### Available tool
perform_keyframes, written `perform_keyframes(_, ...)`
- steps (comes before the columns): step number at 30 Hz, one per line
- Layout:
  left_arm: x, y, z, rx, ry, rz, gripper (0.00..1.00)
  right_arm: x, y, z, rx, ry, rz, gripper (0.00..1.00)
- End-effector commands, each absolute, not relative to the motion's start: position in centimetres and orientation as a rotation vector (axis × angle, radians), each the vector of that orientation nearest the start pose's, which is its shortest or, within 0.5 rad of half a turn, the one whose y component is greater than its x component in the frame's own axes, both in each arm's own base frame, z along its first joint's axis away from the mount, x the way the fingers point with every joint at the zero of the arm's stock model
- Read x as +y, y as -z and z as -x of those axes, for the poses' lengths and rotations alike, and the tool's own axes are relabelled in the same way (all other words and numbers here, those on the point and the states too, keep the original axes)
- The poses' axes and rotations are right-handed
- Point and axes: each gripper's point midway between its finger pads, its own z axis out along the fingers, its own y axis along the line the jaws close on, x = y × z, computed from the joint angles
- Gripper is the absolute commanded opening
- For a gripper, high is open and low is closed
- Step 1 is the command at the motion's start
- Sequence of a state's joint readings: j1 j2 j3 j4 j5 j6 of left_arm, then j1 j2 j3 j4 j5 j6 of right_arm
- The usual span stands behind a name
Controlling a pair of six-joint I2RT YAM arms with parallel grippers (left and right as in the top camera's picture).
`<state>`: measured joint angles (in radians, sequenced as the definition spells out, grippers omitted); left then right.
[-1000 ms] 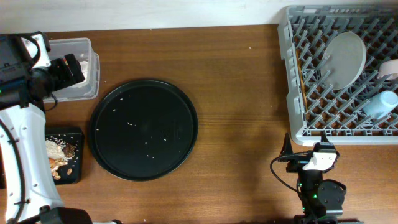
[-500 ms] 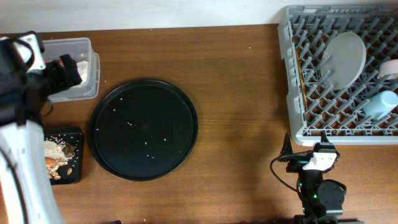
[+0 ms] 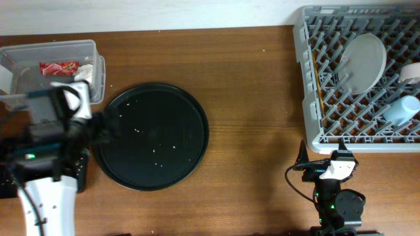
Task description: Sort waste into correct bins and load items into the dishwasher rack
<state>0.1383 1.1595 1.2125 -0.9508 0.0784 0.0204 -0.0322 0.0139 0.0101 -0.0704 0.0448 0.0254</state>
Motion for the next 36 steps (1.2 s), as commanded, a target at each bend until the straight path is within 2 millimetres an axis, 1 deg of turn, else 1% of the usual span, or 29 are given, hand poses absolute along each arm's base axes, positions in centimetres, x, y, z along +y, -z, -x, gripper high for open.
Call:
perform_keyframes(1,0.4,-20.2,-30.3,2.417,0.022,-0.084,0.99,-2.0,-15.6,-24.5,1.644,0.06,-0.095,0.98)
perform_keyframes(4,-1.5,-17.4,-30.6,2.336,0.067,-0.152,0.99,-2.0,-15.6,-24.5,1.644,0.06,-0.095,0.99)
perform_keyframes(7,-2.4,-15.3,-30.4,2.265,0.094,-0.184,0.99,-2.0,-15.6,-24.5,1.644,0.06,-0.095,0.98)
perform_keyframes(11,-2.6,-12.4,-29.3,2.18,0.101,-0.192,0.99,-2.0,-15.6,-24.5,1.644,0.06,-0.095,0.98)
perform_keyframes(14,-2.7,-11.3,-28.7,2.1,0.095,-0.194,0.99,-2.0,-15.6,-24.5,1.644,0.06,-0.095,0.98)
perform_keyframes(17,-2.7,-11.3,-28.1,1.977,0.082,-0.194,0.99,-2.0,-15.6,-24.5,1.644,0.06,-0.095,0.98)
perform_keyframes(20,-2.7,-12.0,-27.2,1.883,0.073,-0.194,0.99,-2.0,-15.6,-24.5,1.644,0.06,-0.095,0.98)
perform_keyframes(24,-2.7,-13.9,-26.6,1.772,0.065,-0.195,0.99,-2.0,-15.6,-24.5,1.644,0.06,-0.095,0.98)
perform_keyframes(27,-2.3,-14.8,-26.4,1.727,0.042,-0.18,0.99,-2.0,-15.6,-24.5,1.644,0.06,-0.095,0.98)
perform_keyframes(30,-1.8,-14.5,-26.0,1.7,0.011,-0.155,0.99,-2.0,-15.6,-24.5,1.644,0.06,-0.095,0.98)
perform_keyframes(34,-0.2,-12.4,-24.9,1.787,-0.05,-0.096,0.99,-2.0,-15.6,-24.5,1.644,0.06,-0.095,0.98)
perform_keyframes(36,0.0,-13.7,-24.9,1.732,-0.063,-0.086,0.99,-2.0,-15.6,-24.5,1.644,0.06,-0.095,0.98)
